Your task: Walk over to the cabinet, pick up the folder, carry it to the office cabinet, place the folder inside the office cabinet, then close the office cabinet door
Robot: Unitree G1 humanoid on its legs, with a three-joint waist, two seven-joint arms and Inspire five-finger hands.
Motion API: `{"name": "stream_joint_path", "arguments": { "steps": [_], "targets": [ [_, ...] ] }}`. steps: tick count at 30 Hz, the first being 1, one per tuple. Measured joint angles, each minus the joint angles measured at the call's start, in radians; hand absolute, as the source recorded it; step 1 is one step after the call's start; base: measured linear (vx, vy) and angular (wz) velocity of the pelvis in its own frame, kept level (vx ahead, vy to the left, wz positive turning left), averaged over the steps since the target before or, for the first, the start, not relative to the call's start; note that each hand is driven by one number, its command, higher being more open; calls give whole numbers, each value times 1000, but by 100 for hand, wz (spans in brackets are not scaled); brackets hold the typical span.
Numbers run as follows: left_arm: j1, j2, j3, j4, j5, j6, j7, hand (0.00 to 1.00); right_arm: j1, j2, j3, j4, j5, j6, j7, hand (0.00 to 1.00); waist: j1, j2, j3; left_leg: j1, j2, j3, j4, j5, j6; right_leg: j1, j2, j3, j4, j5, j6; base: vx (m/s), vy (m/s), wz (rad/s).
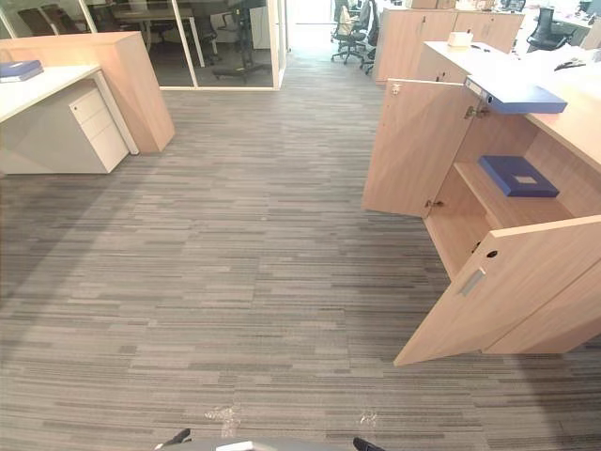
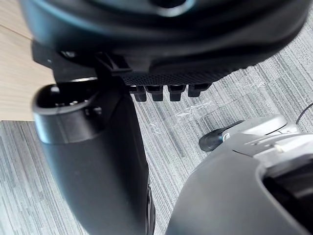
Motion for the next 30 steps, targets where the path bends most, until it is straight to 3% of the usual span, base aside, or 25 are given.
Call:
{"name": "stream_joint_path", "arguments": {
  "steps": [4, 6, 7, 8, 10, 12, 14, 17, 20, 21, 23, 25, 26, 27, 28, 29, 30],
  "targets": [
    [10, -1, 4, -15, -1, -8, 9, 100, -7, 2, 0, -3, -54, 0, -4, 100, 0, -4, 2, -18, 2, 4, 12, -12, -11, -16, 1, 2, 4, -4, 1, -3, -17, -3],
    [10, -6, 23, -34, -5, -12, 15, 100, -18, 2, 0, -5, -71, 0, -7, 100, 0, -1, 20, -90, 7, 5, 133, -78, -20, -53, 4, 1, 57, -36, -9, 2, -16, 1],
    [10, -14, 40, -61, -18, -12, 17, 100, -21, 2, 0, -23, -71, 1, -8, 100, 1, 2, 52, -125, 19, 7, 235, -131, -45, -67, 11, 0, 112, -69, -15, 0, 0, 0],
    [13, -26, 75, -87, -20, -11, 17, 100, -21, 6, 5, -50, -71, 1, -10, 100, 4, 4, 81, -167, 32, 15, 367, -171, -93, -69, 15, -1, 154, -100, -26, 0, -17, 7],
    [16, -53, 146, -139, -23, -12, 12, 100, -20, 5, 34, -79, -70, 1, -17, 100, 4, -2, 100, -315, 49, 42, 672, -168, -111, -69, 11, -3, 194, -132, -38, -6, -6, 6],
    [26, -74, 178, -192, -24, -16, 11, 100, -21, -9, 71, -88, -70, 2, -23, 100, 13, 6, 109, -423, 94, 70, 871, -197, -92, -51, 9, -1, 219, -158, -43, 93, 23, -5],
    [26, -80, 179, -200, -39, -25, 12, 100, -22, -13, 80, -88, -70, 7, -30, 100, 17, 3, 112, -472, 127, 88, 872, -211, -90, -22, -19, 4, 220, -180, -28, 175, 71, -8],
    [23, -86, 184, -203, -40, -41, 15, 100, -28, -14, 80, -103, -65, 12, -41, 100, 33, 3, 111, -501, 162, 106, 656, -195, -82, 9, -87, 44, 212, -219, 20, 320, 239, -31],
    [18, -96, 209, -206, -40, -42, 22, 100, -46, -13, 81, -125, -58, 12, -46, 100, 35, 7, 109, -516, 189, 107, 395, -111, -86, 31, -167, 66, 194, -271, 96, 430, 401, -25],
    [19, -94, 209, -199, -43, -41, 24, 100, -47, -6, 78, -126, -59, 12, -46, 100, 39, 5, 99, -514, 188, 157, 408, -8, -105, 63, -205, 64, 178, -288, 111, 456, 459, -21],
    [7, -78, 209, -195, -40, -36, 38, 100, -57, 30, 72, -122, -61, 11, -44, 100, 43, -30, 69, -530, 142, 207, 470, -38, -64, 63, -273, 67, 175, -256, 87, 478, 456, -20],
    [-6, -59, 204, -176, -40, -32, 40, 100, -67, 67, 74, -120, -72, 6, -43, 100, 53, -60, 28, -516, 92, 255, 472, -70, -21, 28, -335, 94, 209, -183, 116, 514, 426, -27],
    [-15, -51, 184, -163, -41, -26, 43, 100, -85, 67, 60, -113, -72, 11, -25, 100, 56, -69, 18, -441, 32, 290, 428, -89, 10, -1, -390, 132, 307, -100, 148, 539, 390, -34],
    [-13, -51, 171, -163, -41, -24, 46, 100, -85, 68, 47, -113, -72, 11, -22, 100, 57, -64, 15, -405, 13, 291, 404, -92, 15, -13, -401, 138, 363, -63, 142, 543, 382, -33],
    [-11, -54, 160, -165, -42, -23, 47, 100, -84, 67, 34, -114, -72, 11, -20, 100, 57, -57, 11, -363, -3, 291, 374, -94, 20, -36, -407, 147, 438, -20, 120, 525, 388, -24],
    [-8, -56, 121, -176, -53, -23, 51, 100, -85, 64, 14, -150, -72, 10, -20, 100, 52, -46, 5, -231, -53, 292, 276, -94, 36, -164, -428, 157, 761, 68, 27, 577, 450, -17],
    [-11, -56, 112, -176, -59, -23, 51, 100, -85, 64, 14, -163, -71, 9, -18, 100, 45, -46, 3, -197, -73, 291, 249, -95, 36, -215, -440, 143, 874, 68, -14, 469, 372, -7]
  ]
}}
